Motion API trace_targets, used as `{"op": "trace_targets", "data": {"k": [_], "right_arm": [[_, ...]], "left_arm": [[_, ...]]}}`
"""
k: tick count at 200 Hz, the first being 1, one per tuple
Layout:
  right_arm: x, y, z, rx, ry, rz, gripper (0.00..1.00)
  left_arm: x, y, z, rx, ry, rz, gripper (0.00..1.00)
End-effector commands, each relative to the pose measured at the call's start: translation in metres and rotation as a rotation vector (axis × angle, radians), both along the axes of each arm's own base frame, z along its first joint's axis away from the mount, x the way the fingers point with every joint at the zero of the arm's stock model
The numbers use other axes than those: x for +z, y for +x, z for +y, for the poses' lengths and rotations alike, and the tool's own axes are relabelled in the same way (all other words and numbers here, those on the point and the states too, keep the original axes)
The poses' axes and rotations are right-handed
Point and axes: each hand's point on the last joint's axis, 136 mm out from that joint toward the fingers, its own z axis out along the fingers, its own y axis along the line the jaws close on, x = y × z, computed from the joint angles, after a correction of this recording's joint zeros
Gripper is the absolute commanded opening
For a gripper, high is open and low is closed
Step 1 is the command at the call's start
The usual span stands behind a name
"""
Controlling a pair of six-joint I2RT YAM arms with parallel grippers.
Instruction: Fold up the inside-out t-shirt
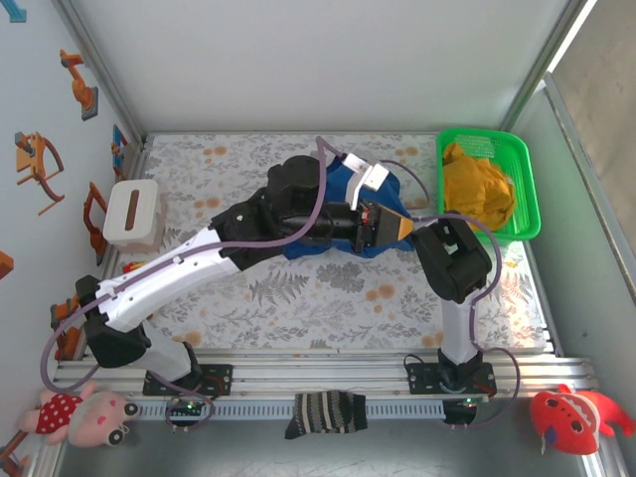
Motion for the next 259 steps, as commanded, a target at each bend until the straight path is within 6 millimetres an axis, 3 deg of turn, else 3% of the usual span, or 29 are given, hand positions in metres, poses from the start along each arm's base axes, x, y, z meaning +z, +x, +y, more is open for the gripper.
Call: {"op": "trace_targets", "data": {"k": [1, 21, 33, 52, 58, 72, 77, 80, 118, 146, 178, 207, 227, 248, 259], "right_arm": [[-0.011, -0.002, 0.003, -0.002, 0.012, 0.03, 0.5], [-0.023, 0.001, 0.007, -0.002, -0.004, 0.063, 0.56], [-0.029, 0.002, 0.007, -0.008, -0.008, 0.079, 0.59], [-0.033, 0.002, 0.008, -0.007, -0.016, 0.097, 0.61], [-0.036, 0.001, 0.007, -0.009, -0.02, 0.107, 0.72], [-0.04, 0.0, 0.004, -0.023, -0.043, 0.131, 0.74], [-0.042, -0.001, 0.002, -0.029, -0.056, 0.139, 0.88], [-0.043, -0.002, 0.001, -0.032, -0.064, 0.144, 0.91], [-0.053, -0.014, -0.004, -0.046, -0.235, 0.252, 0.98], [-0.083, -0.035, -0.022, -0.107, -0.43, 0.426, 0.99], [-0.119, -0.053, -0.037, -0.18, -0.468, 0.555, 0.98], [-0.144, -0.063, -0.035, -0.155, -0.451, 0.631, 0.81], [-0.143, -0.061, -0.03, -0.121, -0.436, 0.613, 0.52], [-0.142, -0.057, -0.025, -0.085, -0.402, 0.61, 0.0], [-0.139, -0.053, -0.021, -0.065, -0.373, 0.59, 0.0]], "left_arm": [[0.052, -0.015, -0.012, -0.098, -0.15, 0.002, 0.0], [0.1, -0.048, -0.027, -0.227, -0.231, -0.036, 0.0], [0.108, -0.063, -0.035, -0.278, -0.222, -0.063, 0.0], [0.097, -0.062, -0.041, -0.283, -0.188, -0.06, 0.0], [0.091, -0.059, -0.042, -0.271, -0.173, -0.059, 0.0], [0.083, -0.054, -0.043, -0.254, -0.16, -0.049, 0.0], [0.082, -0.052, -0.042, -0.249, -0.16, -0.048, 0.0], [0.081, -0.052, -0.042, -0.246, -0.16, -0.048, 0.0], [0.076, -0.044, -0.042, -0.23, -0.146, -0.044, 0.0], [0.075, -0.033, -0.035, -0.191, -0.153, -0.05, 0.0], [0.068, -0.007, -0.022, -0.096, -0.165, -0.028, 0.0], [0.063, 0.012, -0.006, -0.021, -0.175, -0.023, 0.0], [0.06, 0.022, 0.005, 0.021, -0.177, -0.027, 0.0], [0.056, 0.03, 0.014, 0.053, -0.182, -0.018, 0.0], [0.052, 0.035, 0.019, 0.074, -0.18, -0.016, 0.0]]}}
